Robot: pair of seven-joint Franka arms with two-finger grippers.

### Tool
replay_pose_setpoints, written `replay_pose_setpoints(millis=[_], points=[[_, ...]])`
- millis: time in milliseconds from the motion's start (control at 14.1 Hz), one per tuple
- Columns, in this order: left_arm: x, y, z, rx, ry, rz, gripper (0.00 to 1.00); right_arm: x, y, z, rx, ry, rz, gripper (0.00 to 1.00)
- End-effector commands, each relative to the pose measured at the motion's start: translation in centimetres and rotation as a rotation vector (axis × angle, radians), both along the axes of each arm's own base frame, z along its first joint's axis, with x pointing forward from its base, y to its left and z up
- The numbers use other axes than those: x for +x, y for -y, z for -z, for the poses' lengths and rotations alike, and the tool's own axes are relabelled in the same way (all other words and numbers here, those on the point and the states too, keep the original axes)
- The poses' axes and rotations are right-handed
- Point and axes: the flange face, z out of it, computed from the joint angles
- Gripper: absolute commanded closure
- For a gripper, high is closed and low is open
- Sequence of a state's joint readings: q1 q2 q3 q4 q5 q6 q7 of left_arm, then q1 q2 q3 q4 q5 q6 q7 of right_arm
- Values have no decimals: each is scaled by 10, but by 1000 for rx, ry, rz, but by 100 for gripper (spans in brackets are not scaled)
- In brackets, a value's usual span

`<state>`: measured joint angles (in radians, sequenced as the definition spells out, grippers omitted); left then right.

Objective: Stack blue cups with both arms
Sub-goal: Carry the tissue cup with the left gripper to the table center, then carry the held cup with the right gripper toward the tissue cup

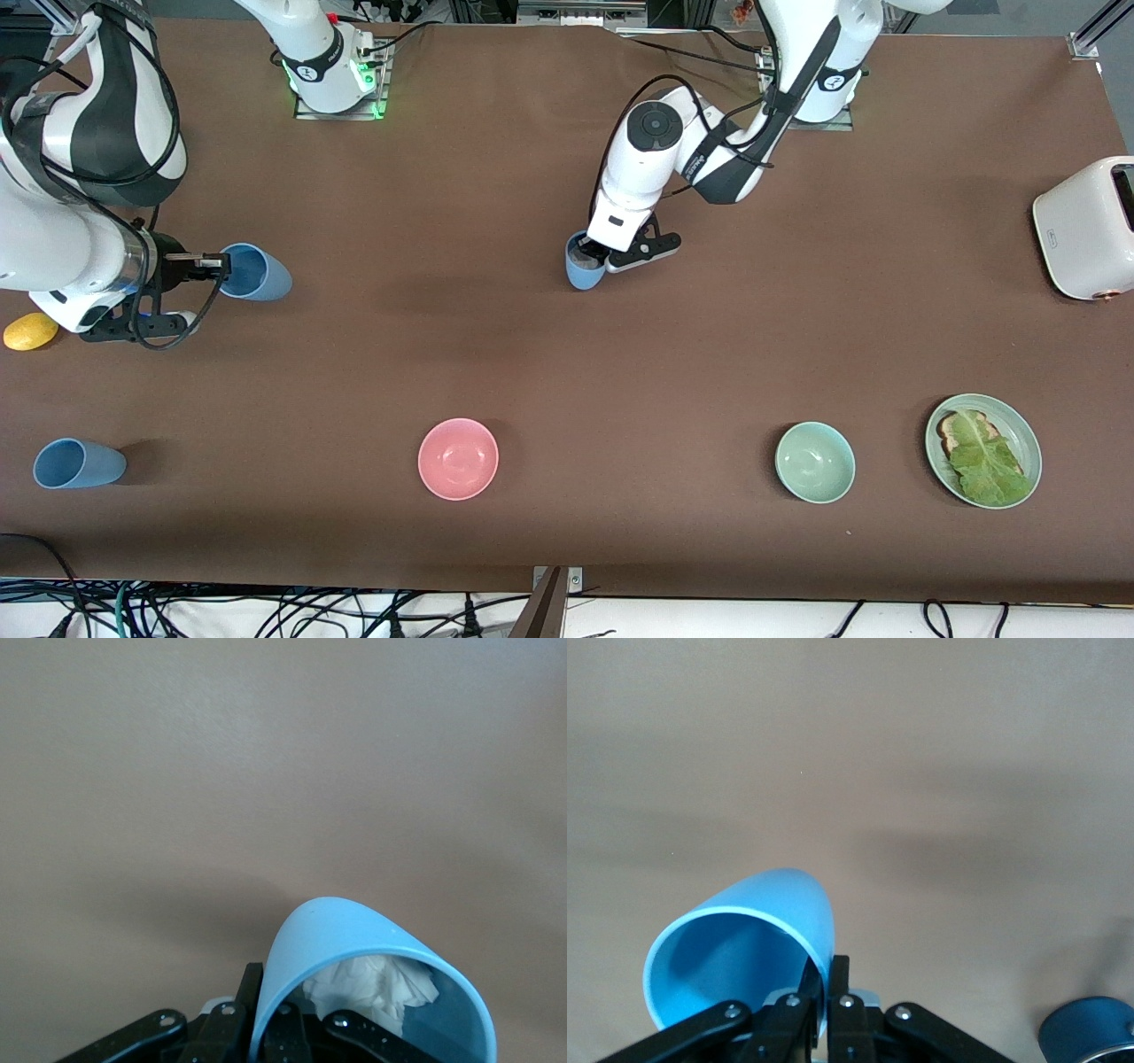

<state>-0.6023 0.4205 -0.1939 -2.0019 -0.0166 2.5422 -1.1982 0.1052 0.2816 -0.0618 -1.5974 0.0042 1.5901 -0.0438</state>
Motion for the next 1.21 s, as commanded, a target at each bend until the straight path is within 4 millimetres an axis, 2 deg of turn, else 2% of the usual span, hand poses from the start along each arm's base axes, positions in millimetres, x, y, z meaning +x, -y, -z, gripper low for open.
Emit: replay_pose_setpoints(millis=[0,285,569,783,996,1138], points=[[13,17,10,33,-3,-31,100,0,-2,-7,13,-5,8,100],[25,43,23,84,32,-74,100,0,-2,-8,12,-3,10,100],[27,47,24,81,35,-77,100,0,-12,-9,5,-1,51,100],[26,45,39,96,20,-77,100,-5,-47,-16,-7,10,91,100],[27,44,45,102,18,-78,100,-16,-105,-21,-29,15,160,100],[31,46,40,96,26,-87,74,-21,-141,-34,-32,40,205,100]])
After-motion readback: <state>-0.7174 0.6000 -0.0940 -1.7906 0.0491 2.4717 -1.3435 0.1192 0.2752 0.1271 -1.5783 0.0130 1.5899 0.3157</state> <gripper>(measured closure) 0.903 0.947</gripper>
